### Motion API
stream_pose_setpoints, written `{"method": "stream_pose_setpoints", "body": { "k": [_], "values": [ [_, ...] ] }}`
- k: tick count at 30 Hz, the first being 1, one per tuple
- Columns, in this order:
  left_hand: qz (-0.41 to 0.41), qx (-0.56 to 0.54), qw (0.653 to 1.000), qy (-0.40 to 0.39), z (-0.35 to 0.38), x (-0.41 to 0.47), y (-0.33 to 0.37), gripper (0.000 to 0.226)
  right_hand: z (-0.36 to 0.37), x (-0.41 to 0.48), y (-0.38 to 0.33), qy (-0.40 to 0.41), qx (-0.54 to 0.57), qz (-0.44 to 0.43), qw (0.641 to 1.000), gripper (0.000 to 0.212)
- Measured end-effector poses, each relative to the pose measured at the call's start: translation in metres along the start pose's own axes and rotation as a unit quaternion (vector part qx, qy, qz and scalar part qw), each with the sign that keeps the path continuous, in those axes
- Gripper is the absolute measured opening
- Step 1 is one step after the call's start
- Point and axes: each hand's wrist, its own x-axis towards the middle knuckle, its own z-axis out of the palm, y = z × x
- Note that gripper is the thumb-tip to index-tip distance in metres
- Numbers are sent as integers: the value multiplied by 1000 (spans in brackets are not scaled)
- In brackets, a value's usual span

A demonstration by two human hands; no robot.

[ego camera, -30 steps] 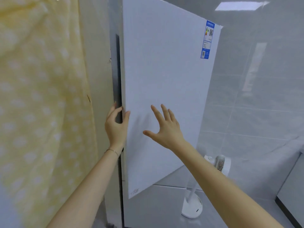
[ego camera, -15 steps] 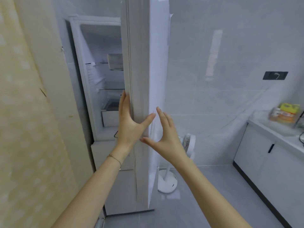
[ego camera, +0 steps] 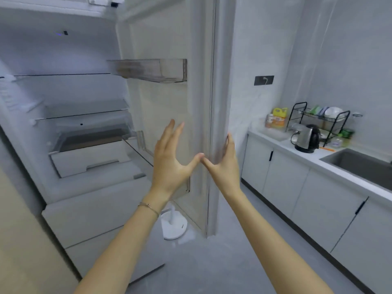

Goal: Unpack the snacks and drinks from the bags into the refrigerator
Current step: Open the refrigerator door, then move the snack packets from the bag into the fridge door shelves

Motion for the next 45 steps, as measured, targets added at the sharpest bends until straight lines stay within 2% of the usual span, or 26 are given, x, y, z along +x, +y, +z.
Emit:
{"method": "stream_pose_setpoints", "body": {
  "k": [6, 11, 17, 20, 22, 25, 29, 36, 40, 45],
  "values": [
    [-43, 157, 983, -84, 11, -3, -36, 92, -18, 32, 37, 45, -36, 28, 998, 90],
    [-80, 225, 961, -139, 21, 8, -61, 91, -18, 55, 52, 71, -63, 38, 995, 80],
    [-67, 275, 946, -160, 25, 29, -73, 91, -33, 84, 61, 73, -132, 72, 986, 78],
    [-44, 269, 948, -163, 35, 36, -71, 91, -39, 92, 65, 53, -154, 83, 983, 78],
    [-29, 253, 948, -190, 45, 40, -67, 92, -45, 91, 69, 29, -207, 71, 975, 83],
    [-12, 233, 942, -242, 64, 45, -61, 93, -62, 82, 74, -28, -320, 64, 945, 91],
    [24, 218, 938, -269, 93, 43, -47, 92, -92, 64, 73, -40, -388, 74, 918, 91],
    [133, 189, 921, -314, 144, 31, -3, 94, -148, 19, 77, -18, -464, 119, 878, 91],
    [216, 135, 906, -336, 185, 4, 36, 94, -193, -30, 84, 14, -494, 188, 849, 91],
    [258, 78, 879, -393, 238, -35, 89, 93, -258, -90, 89, 56, -512, 258, 817, 91]
  ]
}}
